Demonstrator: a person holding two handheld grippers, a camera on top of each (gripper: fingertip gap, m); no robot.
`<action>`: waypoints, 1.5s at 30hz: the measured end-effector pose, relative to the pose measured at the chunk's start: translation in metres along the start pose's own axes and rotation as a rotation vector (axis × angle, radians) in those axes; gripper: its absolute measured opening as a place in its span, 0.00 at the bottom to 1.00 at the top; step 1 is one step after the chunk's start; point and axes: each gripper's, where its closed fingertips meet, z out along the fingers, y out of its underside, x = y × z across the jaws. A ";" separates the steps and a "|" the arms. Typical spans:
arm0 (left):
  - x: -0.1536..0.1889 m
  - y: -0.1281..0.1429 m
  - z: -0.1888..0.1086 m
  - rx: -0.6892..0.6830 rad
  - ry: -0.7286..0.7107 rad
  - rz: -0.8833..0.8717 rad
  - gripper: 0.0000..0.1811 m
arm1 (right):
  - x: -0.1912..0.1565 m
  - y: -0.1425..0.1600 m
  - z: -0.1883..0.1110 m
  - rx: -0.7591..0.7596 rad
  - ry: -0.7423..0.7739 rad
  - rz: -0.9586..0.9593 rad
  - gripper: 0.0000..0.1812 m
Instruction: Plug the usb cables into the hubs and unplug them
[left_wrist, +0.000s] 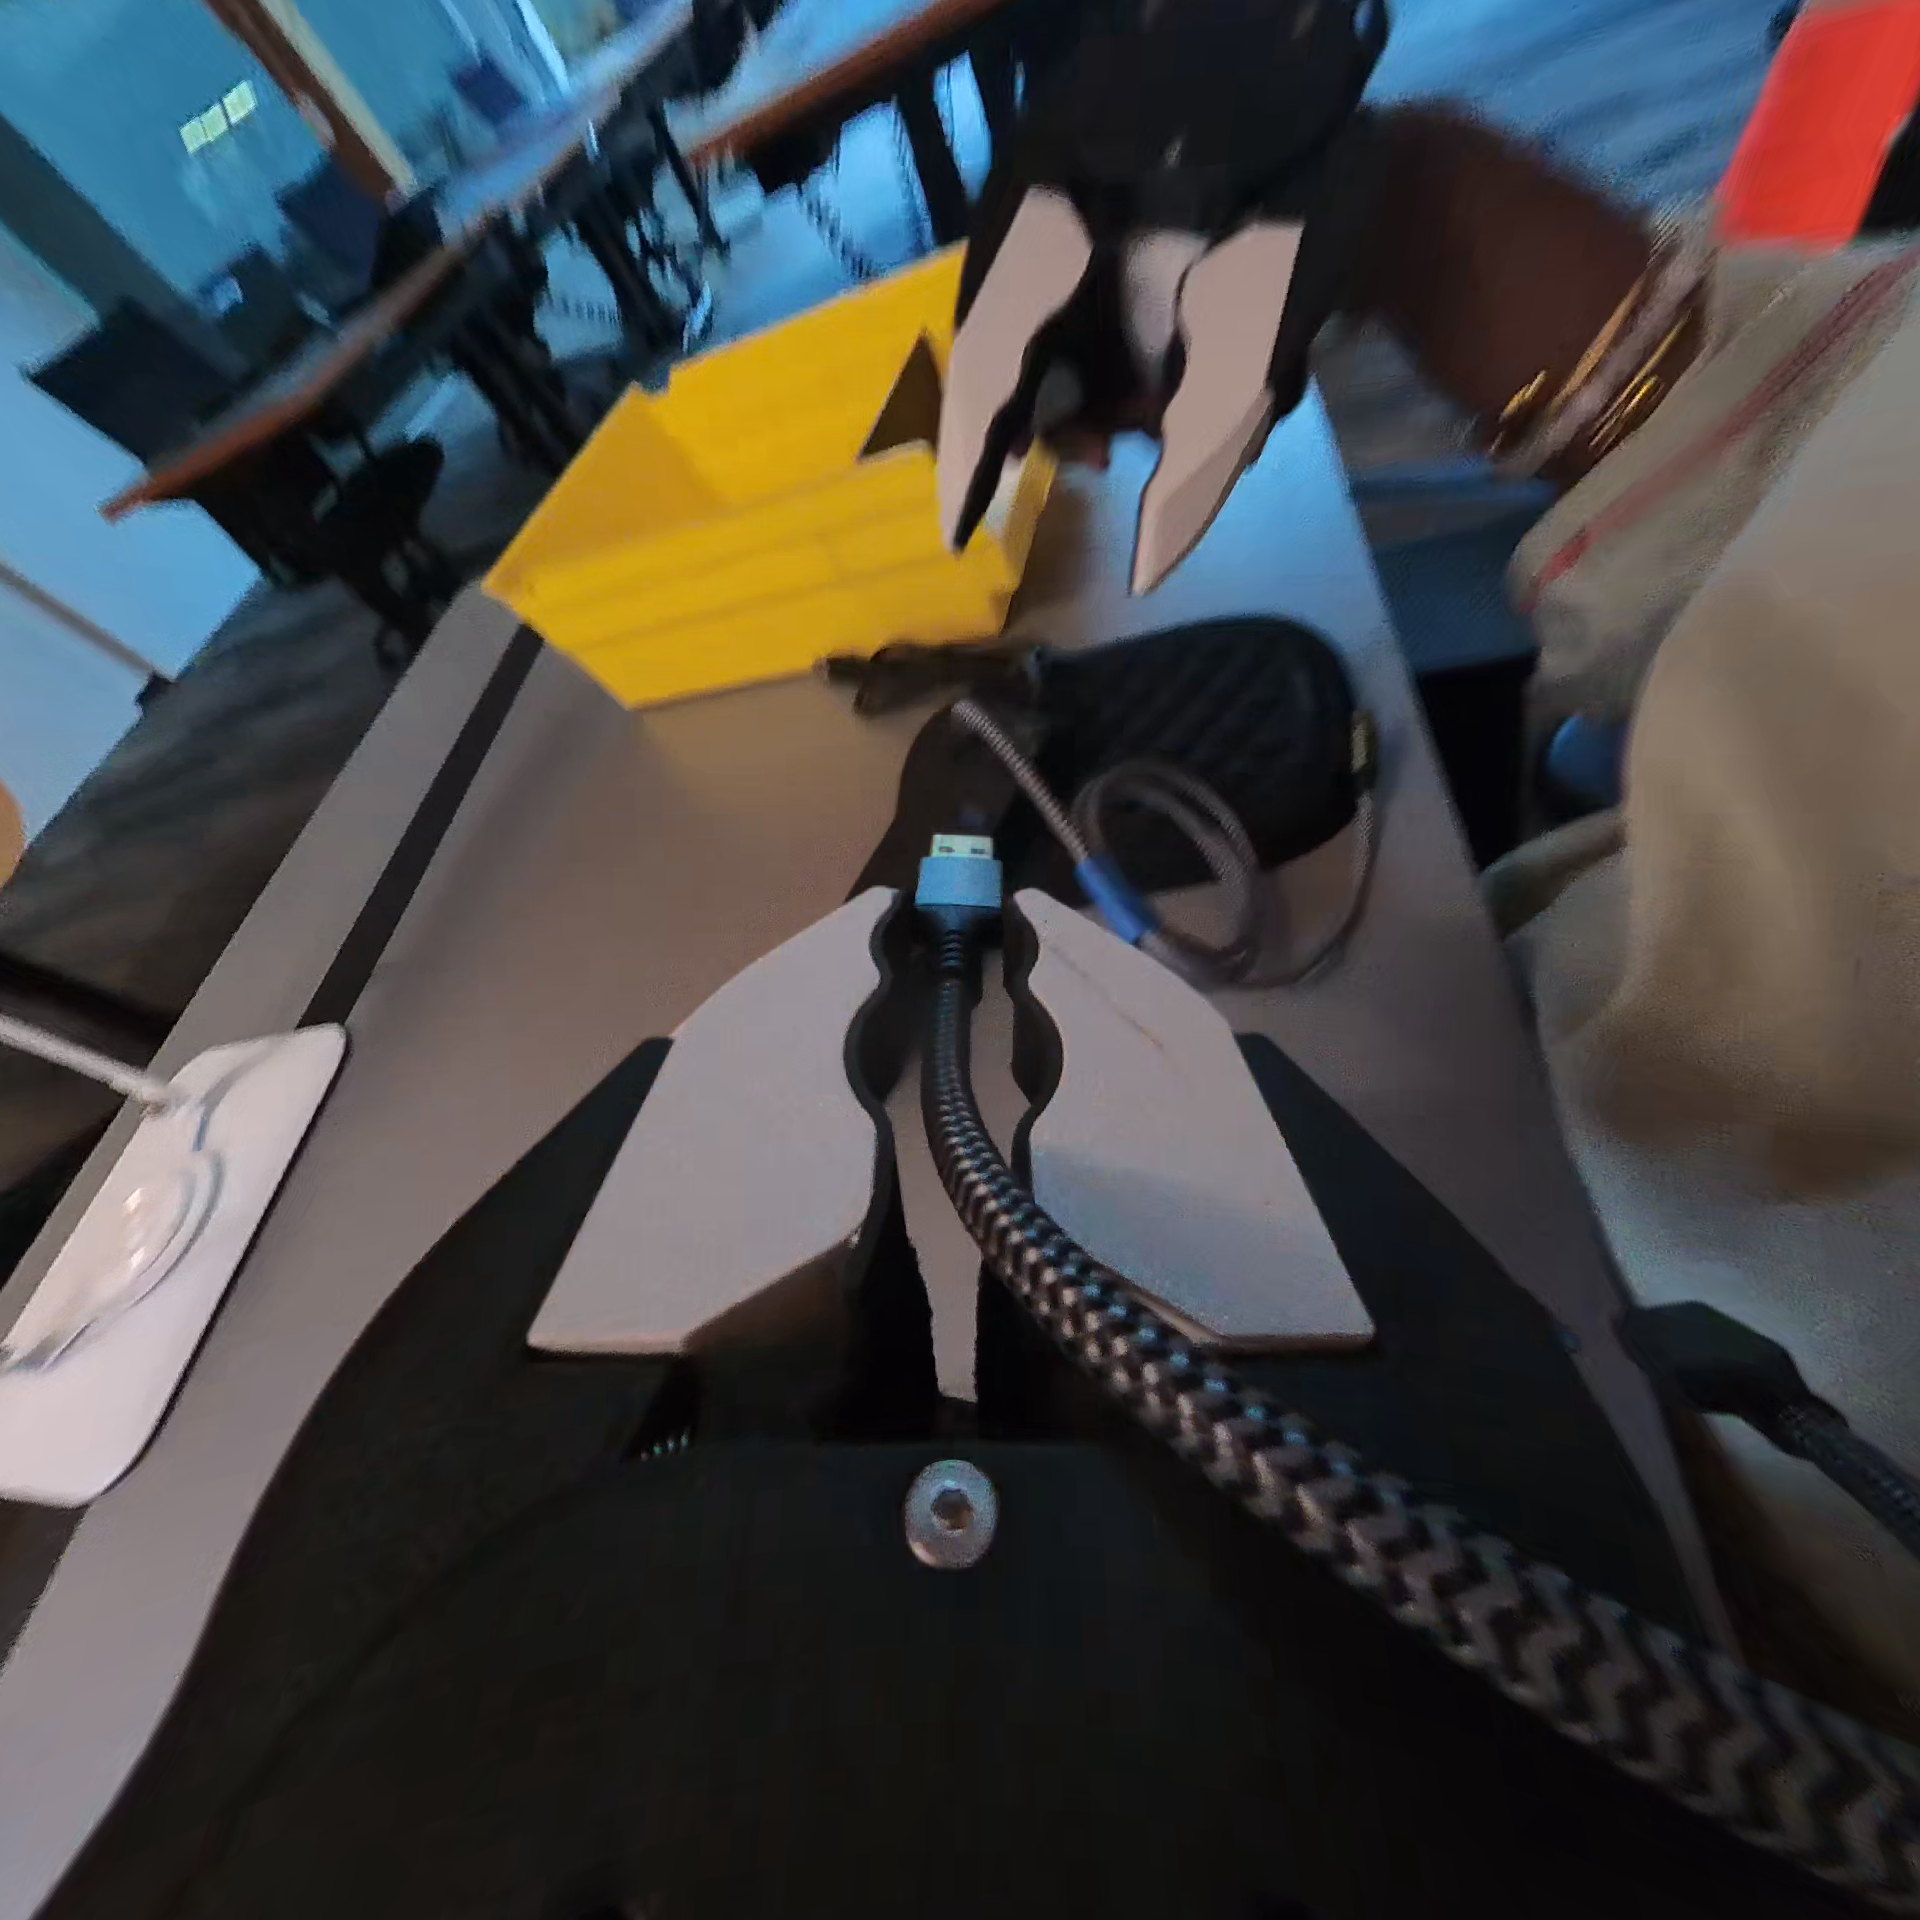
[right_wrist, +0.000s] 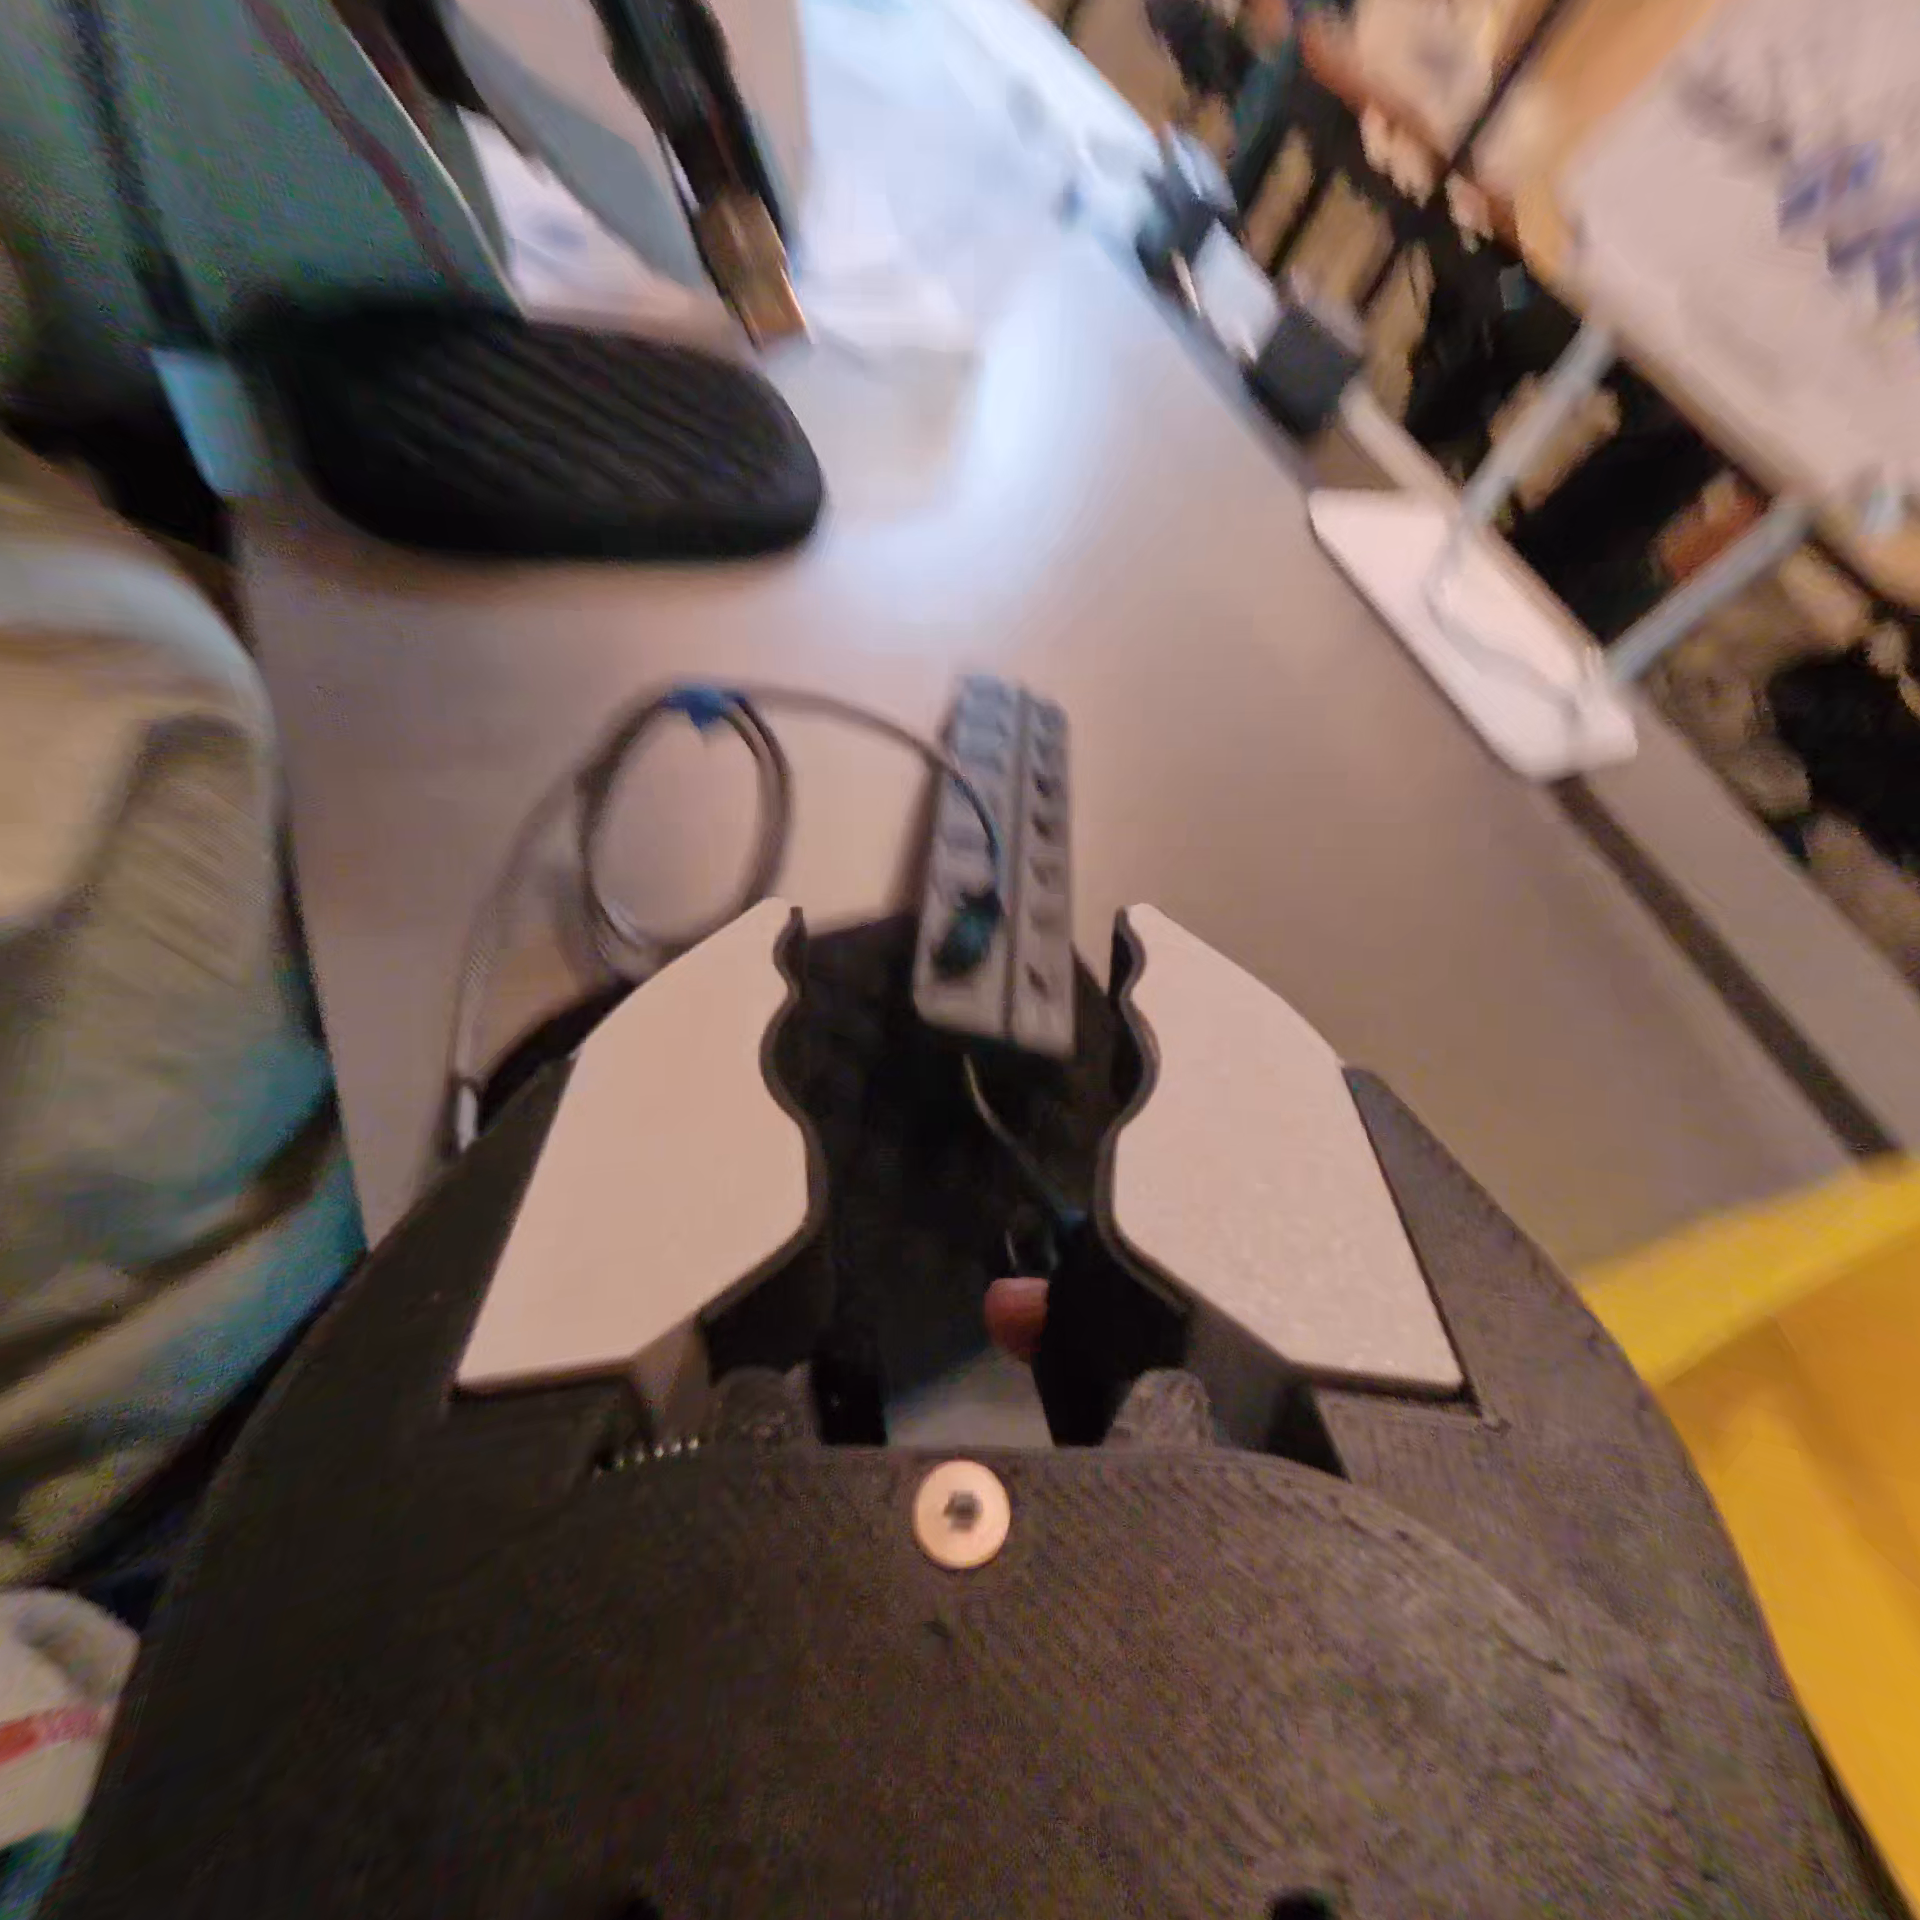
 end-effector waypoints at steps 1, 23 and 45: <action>-0.007 0.006 0.002 -0.055 -0.004 0.008 0.09 | 0.007 0.018 -0.005 -0.075 0.033 0.039 0.34; -0.028 0.059 0.077 -0.382 0.323 0.185 0.09 | 0.008 0.055 0.049 -0.197 -0.014 0.077 0.29; -0.007 0.047 0.093 -0.499 0.449 0.239 0.09 | 0.003 0.045 0.051 -0.205 -0.033 0.051 0.29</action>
